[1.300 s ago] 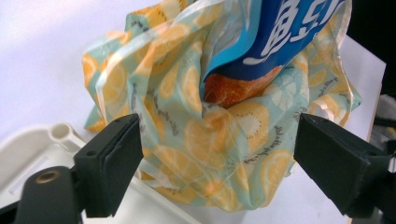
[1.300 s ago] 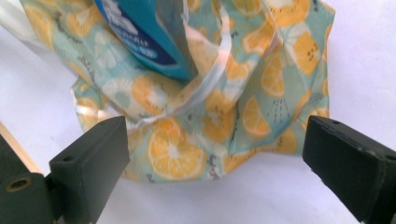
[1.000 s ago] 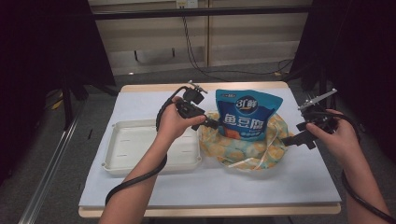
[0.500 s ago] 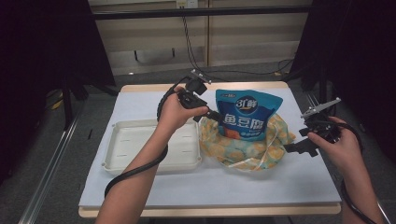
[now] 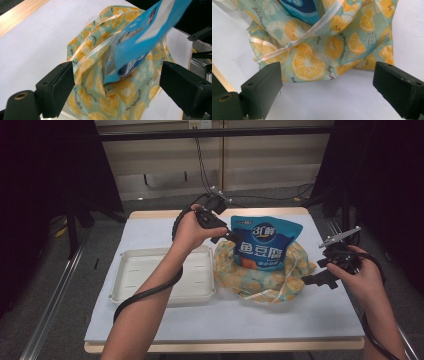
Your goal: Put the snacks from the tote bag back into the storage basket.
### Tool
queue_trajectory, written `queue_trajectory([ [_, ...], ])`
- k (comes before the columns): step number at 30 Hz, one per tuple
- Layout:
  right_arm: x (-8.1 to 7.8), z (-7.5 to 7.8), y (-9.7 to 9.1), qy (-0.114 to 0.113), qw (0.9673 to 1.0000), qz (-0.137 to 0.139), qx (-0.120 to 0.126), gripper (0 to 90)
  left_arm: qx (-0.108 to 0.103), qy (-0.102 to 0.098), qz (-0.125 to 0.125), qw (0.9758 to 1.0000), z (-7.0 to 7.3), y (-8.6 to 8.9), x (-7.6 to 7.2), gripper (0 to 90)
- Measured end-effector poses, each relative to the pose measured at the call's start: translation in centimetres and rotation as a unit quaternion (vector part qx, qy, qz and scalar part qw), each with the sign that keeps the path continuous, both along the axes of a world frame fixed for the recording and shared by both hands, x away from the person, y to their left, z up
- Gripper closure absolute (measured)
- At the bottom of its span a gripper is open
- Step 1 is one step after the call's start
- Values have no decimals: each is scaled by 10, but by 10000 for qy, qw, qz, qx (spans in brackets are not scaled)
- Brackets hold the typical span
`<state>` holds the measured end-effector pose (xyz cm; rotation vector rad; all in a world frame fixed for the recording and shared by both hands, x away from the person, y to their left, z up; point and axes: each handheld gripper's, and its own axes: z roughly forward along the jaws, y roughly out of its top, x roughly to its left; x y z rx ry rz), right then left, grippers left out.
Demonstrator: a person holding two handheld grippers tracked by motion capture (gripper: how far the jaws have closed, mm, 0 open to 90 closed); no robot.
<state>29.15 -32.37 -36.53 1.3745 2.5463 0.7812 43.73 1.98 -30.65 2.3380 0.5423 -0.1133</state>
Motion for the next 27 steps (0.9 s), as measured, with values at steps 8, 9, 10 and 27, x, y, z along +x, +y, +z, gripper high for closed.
queue_trajectory([
  [8,0,-2,2,35,9999,93,48,84,-102,-44,-96,9999,9,-10,4,188],
  [9,0,-2,2,41,9999,93,59,84,-106,0,-148,9998,9,-12,4,209],
  [10,0,-1,1,24,9999,98,79,84,-114,-46,-193,9997,10,-13,5,229],
  [27,1,-6,4,102,9999,119,17,102,215,92,-540,9983,31,-35,-1,883],
])
